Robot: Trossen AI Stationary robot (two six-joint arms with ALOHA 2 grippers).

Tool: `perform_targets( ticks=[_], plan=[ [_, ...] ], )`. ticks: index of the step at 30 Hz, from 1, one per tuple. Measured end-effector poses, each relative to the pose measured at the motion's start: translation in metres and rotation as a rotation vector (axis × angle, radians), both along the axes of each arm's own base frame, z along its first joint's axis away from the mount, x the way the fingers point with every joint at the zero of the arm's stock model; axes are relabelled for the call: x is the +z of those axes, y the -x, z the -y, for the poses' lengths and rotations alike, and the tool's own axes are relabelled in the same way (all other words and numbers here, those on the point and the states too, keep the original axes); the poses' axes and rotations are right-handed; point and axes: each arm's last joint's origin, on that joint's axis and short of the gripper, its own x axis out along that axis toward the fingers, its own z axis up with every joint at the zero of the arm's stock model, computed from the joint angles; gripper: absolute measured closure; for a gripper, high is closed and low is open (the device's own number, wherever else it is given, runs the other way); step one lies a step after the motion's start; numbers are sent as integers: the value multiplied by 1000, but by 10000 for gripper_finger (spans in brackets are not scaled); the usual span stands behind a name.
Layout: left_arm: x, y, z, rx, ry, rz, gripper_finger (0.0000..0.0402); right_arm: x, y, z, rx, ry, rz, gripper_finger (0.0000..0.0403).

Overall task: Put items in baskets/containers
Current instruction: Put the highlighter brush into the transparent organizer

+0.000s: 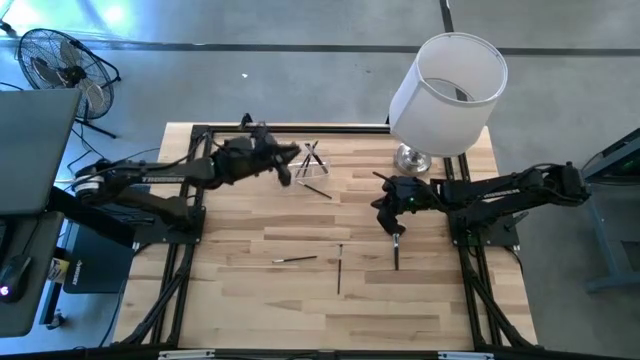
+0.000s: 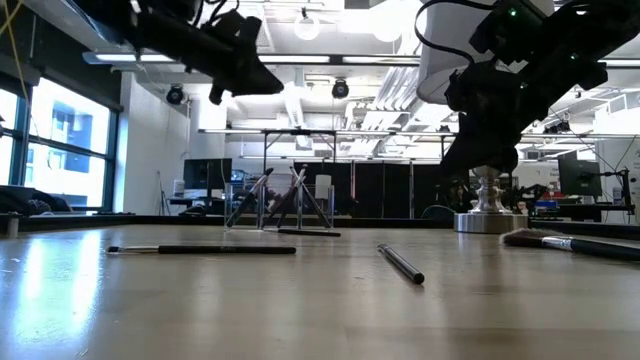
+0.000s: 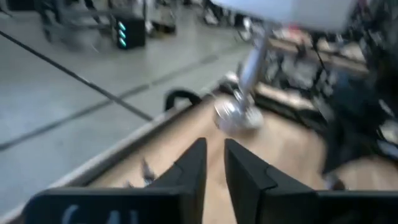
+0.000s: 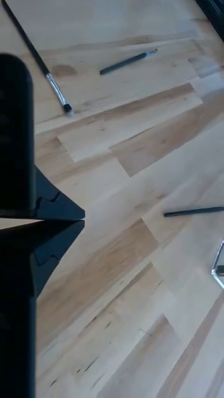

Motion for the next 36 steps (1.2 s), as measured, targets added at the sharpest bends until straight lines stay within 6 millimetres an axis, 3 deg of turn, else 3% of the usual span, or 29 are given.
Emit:
perform_targets(
  ticks=[4, 8, 14, 18, 22, 30, 36],
  plan=[
    [-10, -2, 28, -74, 41, -115, 395, 0, 0, 0, -12, 7, 0, 396],
    [-22, -1, 49, -108, 217, -175, 388, 0, 0, 0, -24, -4, 6, 397],
    [-47, 13, 64, -96, 366, -443, 399, 5, -3, 2, -158, -75, 91, 402],
    [-58, 31, 66, -88, 450, -632, 398, 20, -12, -1, -206, -79, 257, 402],
    [-68, 45, 67, -83, 464, -816, 400, 49, -25, -12, -225, -34, 322, 402],
    [-68, 53, 67, -169, 347, -940, 401, 103, -47, -42, -291, -13, -29, 403],
    [-68, 53, 67, -221, 294, -962, 401, 114, -63, -70, -404, -129, -367, 403]
  ],
)
